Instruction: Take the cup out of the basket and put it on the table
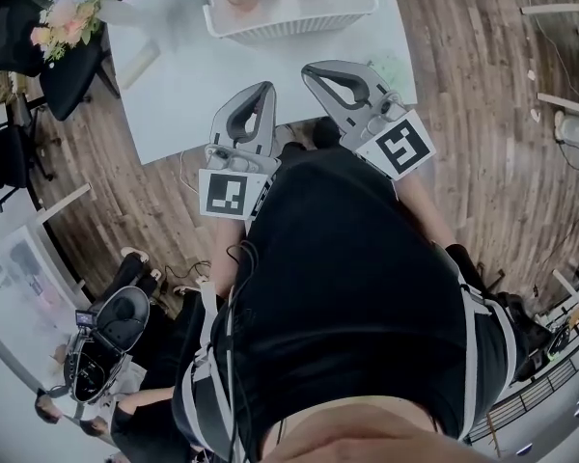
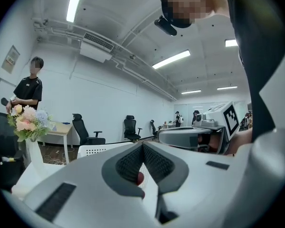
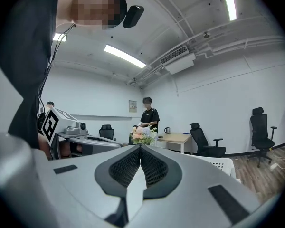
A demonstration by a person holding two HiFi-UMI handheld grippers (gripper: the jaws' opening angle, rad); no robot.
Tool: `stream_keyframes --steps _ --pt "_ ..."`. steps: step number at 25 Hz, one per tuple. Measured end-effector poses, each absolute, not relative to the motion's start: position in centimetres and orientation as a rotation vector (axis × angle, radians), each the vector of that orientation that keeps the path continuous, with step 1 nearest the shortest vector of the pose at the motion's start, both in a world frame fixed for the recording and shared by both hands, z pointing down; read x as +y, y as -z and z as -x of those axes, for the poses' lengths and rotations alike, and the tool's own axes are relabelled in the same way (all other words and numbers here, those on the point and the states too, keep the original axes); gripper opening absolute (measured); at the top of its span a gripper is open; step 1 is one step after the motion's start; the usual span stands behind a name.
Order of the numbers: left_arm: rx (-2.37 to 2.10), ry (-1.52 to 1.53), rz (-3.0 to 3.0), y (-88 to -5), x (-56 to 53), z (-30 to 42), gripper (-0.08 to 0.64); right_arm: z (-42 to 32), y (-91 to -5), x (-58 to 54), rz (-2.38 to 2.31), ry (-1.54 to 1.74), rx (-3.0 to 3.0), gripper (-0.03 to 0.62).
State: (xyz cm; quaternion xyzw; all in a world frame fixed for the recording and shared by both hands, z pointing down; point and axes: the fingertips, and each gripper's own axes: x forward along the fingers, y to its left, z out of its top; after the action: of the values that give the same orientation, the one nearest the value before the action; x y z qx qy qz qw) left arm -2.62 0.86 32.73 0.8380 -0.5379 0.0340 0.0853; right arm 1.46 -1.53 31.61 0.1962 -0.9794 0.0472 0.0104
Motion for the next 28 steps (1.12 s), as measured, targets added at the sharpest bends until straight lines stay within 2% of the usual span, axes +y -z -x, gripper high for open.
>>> stream_keyframes --steps 11,28 --pt "-1.687 -0.077 -2.422 -33.2 -3.7 -0.9 0.02 -5.7 -33.1 -6.2 -0.521 -0.166 -3.064 0.018" --pt "-1.547 -0.116 -2.515 -34.7 -5.6 2.8 0.021 -1.3 -34.5 -7.8 -0.613 -0.15 -2.986 0.02"
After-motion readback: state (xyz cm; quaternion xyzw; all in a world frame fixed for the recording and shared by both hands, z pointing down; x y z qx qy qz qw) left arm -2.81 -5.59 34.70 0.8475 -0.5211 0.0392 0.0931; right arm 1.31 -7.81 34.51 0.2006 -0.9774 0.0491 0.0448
